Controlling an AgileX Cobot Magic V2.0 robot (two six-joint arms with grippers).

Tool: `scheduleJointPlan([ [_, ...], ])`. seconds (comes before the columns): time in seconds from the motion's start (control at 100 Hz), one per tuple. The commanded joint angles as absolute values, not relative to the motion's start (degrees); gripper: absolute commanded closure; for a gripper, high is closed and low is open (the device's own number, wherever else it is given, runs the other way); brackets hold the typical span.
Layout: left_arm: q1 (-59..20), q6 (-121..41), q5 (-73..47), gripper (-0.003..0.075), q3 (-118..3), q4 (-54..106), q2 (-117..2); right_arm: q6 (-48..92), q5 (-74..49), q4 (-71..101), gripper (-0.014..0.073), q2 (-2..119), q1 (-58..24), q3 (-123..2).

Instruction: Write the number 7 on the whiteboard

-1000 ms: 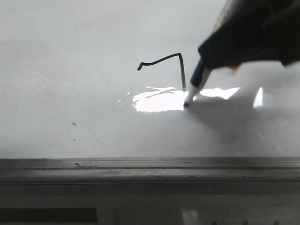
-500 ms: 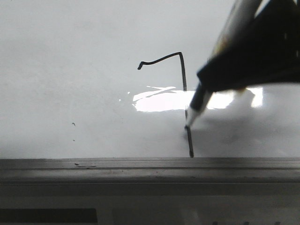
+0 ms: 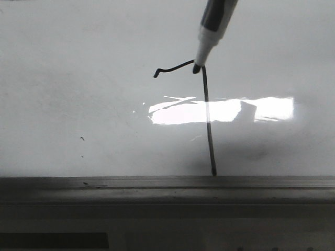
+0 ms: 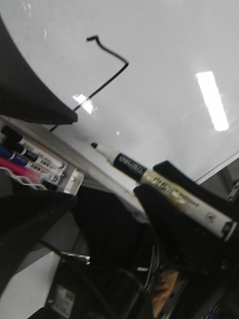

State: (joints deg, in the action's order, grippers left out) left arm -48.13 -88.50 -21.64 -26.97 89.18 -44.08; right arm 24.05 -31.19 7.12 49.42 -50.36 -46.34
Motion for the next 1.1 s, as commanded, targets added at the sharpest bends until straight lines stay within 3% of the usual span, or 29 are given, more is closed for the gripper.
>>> scheduleJointPlan([
  [0.0,-48.5,-88.6,-26.2,0.0415,-29.6,88.6,-47.3,24.5,-28.2,6.9,0.0643,49.2,-50.5,-48.6],
  [0.4,-48.5,-96.7,-28.4,0.0409,-30.3,88.1,-50.4,24.5,-30.6,7.2,0.0643,49.2,-50.5,-48.6],
  [0.55,-48.5,-99.6,-29.4,0.0327,-30.3,92.6,-50.4,24.8,-30.3,9.6,0.0664,49.3,-50.5,-48.6],
  [0.83,-48.5,-102.1,-34.7,0.0332,-34.5,95.5,-52.0,33.6,-30.3,19.6,0.0665,49.3,-50.7,-48.6],
  [1.09,-48.5,-102.1,-40.3,0.0332,-38.0,95.5,-59.2,34.6,-28.4,19.7,0.0665,49.3,-55.8,-48.6],
])
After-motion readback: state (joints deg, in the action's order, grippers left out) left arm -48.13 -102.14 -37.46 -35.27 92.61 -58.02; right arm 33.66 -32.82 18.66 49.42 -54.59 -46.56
